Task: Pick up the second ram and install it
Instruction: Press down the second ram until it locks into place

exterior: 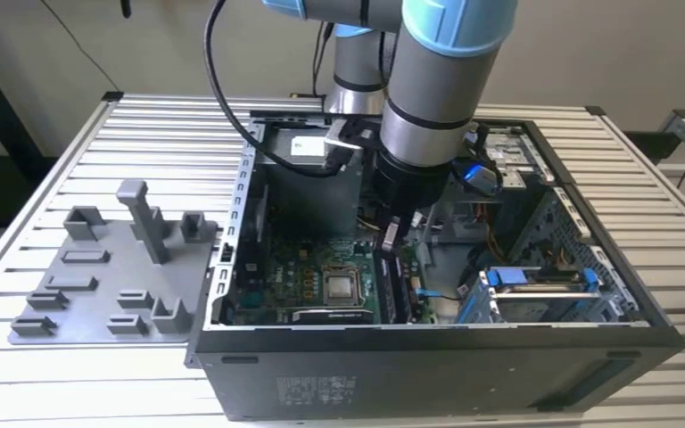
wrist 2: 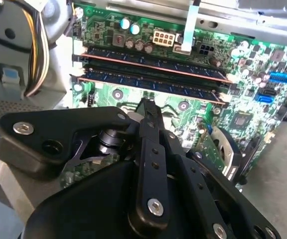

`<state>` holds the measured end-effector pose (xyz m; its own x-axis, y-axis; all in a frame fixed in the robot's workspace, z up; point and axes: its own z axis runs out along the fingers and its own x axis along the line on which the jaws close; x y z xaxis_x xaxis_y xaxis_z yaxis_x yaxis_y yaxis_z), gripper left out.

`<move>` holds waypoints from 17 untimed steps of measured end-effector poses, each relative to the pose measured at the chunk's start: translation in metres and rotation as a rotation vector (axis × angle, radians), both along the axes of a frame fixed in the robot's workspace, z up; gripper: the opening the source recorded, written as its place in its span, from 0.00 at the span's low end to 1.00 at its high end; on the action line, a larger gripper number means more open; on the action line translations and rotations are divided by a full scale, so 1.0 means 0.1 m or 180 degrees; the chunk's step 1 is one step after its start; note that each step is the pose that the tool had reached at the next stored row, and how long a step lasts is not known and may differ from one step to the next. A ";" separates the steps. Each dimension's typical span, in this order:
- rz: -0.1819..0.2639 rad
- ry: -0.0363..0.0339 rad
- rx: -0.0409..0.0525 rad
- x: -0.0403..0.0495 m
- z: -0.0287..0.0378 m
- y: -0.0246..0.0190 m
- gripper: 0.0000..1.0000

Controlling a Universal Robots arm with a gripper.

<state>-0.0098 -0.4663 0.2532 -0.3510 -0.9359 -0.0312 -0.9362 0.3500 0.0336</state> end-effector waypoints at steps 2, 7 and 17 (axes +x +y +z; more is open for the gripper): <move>0.0115 -0.0002 0.0001 0.000 -0.004 0.000 0.11; 0.0317 -0.0004 -0.0001 0.000 -0.012 0.000 0.11; 0.0670 -0.0013 0.0001 0.000 -0.088 0.000 0.11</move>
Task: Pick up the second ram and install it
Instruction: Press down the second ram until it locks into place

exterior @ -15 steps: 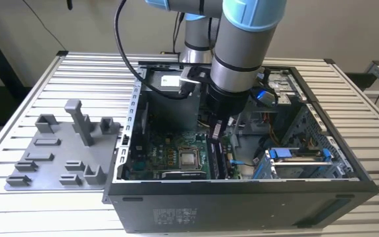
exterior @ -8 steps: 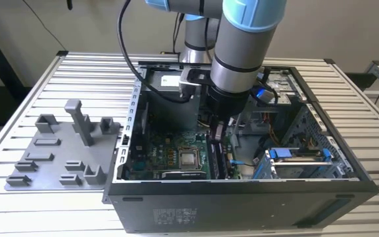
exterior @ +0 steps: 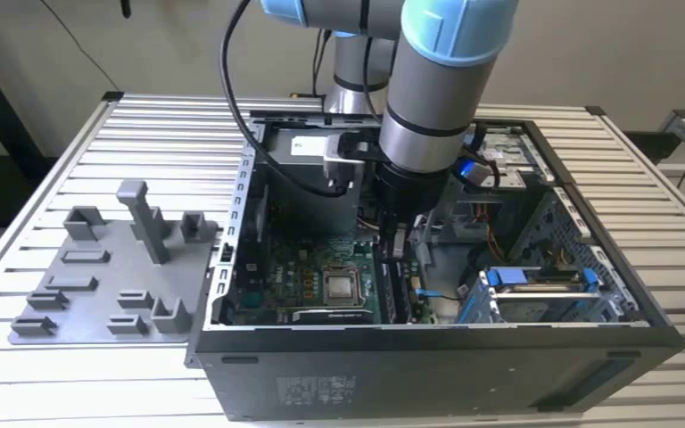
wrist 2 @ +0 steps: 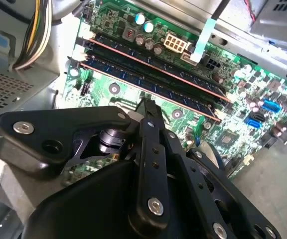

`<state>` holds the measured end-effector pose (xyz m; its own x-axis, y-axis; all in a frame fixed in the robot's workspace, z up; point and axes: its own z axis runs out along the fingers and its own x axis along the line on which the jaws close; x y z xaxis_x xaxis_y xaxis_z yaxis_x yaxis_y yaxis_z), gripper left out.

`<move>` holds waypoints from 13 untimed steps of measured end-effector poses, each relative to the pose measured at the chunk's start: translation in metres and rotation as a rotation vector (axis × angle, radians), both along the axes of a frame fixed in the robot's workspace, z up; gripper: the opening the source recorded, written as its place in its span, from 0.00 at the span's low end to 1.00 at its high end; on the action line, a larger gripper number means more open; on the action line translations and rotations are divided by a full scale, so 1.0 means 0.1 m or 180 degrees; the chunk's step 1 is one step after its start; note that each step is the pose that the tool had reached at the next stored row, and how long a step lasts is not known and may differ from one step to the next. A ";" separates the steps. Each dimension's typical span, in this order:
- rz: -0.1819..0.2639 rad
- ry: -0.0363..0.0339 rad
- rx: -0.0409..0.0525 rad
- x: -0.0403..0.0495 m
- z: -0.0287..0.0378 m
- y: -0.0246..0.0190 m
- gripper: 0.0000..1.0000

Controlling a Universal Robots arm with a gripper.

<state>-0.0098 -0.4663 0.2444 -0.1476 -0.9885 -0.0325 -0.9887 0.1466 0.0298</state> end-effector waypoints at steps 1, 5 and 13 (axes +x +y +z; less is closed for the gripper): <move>0.0039 -0.0003 0.0000 0.000 -0.013 0.000 0.11; 0.0217 -0.0016 0.0000 0.000 -0.049 0.000 0.11; 0.0321 -0.0048 0.0000 0.011 -0.088 -0.005 0.11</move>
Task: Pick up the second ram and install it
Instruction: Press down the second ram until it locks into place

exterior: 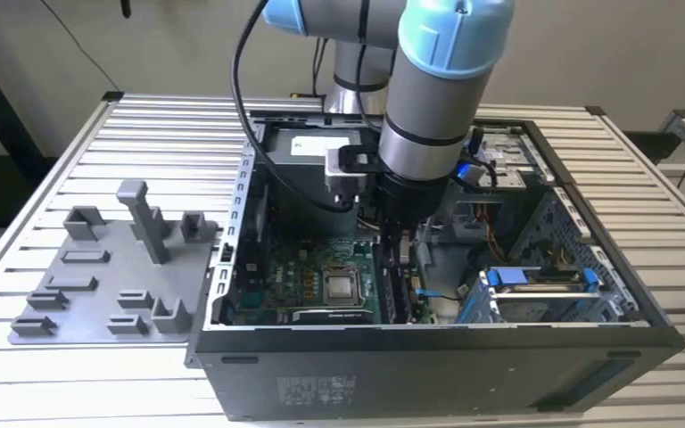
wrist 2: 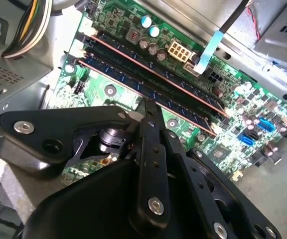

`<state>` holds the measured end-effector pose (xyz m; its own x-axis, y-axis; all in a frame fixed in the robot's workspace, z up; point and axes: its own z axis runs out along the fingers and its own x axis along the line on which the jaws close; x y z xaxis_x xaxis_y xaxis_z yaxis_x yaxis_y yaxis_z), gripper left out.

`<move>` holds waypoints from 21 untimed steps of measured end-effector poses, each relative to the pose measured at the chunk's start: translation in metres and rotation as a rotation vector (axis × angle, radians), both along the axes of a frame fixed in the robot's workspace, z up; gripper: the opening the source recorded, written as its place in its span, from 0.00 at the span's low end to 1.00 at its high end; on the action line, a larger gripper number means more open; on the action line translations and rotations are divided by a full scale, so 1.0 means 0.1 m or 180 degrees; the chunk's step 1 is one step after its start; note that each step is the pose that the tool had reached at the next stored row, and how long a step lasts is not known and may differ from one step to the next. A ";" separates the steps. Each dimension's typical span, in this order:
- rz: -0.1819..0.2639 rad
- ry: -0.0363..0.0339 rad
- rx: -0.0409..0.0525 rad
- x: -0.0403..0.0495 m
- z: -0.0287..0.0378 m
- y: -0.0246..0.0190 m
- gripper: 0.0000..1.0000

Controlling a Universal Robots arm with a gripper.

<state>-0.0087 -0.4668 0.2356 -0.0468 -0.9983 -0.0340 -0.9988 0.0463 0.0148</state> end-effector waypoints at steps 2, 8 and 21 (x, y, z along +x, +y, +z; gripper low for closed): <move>0.0000 -0.0003 -0.0001 0.000 -0.035 -0.001 0.11; 0.0000 -0.0003 -0.0007 0.000 -0.137 -0.003 0.11; 0.0000 -0.0003 0.0006 0.001 0.241 -0.001 0.11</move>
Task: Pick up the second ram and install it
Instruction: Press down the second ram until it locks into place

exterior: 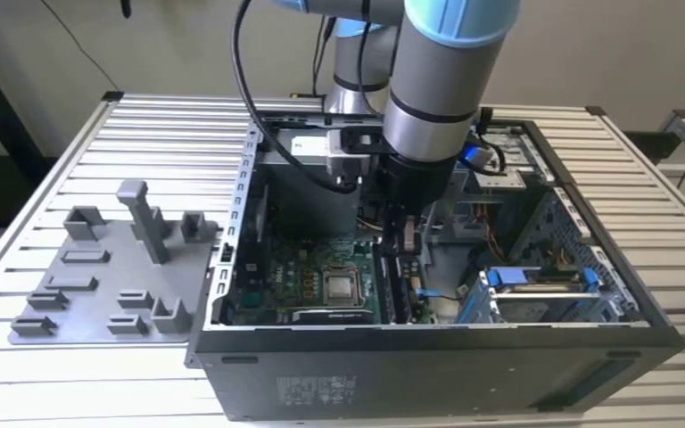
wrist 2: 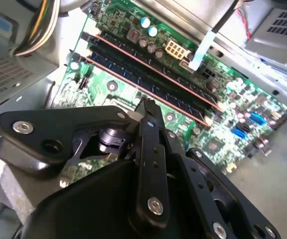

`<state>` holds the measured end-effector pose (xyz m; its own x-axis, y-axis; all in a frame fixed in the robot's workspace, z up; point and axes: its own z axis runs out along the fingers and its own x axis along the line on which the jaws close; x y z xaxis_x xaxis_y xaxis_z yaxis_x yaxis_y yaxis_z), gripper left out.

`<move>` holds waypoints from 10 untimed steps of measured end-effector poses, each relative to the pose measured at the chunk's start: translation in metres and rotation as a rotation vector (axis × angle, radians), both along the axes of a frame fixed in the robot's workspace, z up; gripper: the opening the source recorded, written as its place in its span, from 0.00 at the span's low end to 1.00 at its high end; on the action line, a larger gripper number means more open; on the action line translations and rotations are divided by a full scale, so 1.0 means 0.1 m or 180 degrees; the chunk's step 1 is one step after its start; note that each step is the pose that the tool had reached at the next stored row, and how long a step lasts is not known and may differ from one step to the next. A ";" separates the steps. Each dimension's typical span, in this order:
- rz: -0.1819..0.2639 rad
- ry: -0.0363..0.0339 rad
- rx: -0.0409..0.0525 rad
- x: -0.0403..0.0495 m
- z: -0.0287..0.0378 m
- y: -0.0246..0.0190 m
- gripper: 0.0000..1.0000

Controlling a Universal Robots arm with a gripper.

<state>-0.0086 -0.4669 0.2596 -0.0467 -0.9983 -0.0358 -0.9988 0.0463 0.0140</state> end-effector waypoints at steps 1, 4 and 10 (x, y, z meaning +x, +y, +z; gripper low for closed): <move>0.0000 0.0000 0.0000 0.000 0.041 0.000 0.11; 0.0000 0.0000 -0.0001 0.000 0.100 0.000 0.11; 0.0000 0.0000 0.0000 0.000 0.114 0.000 0.11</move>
<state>-0.0086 -0.4669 0.2711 -0.0467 -0.9983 -0.0357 -0.9988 0.0463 0.0139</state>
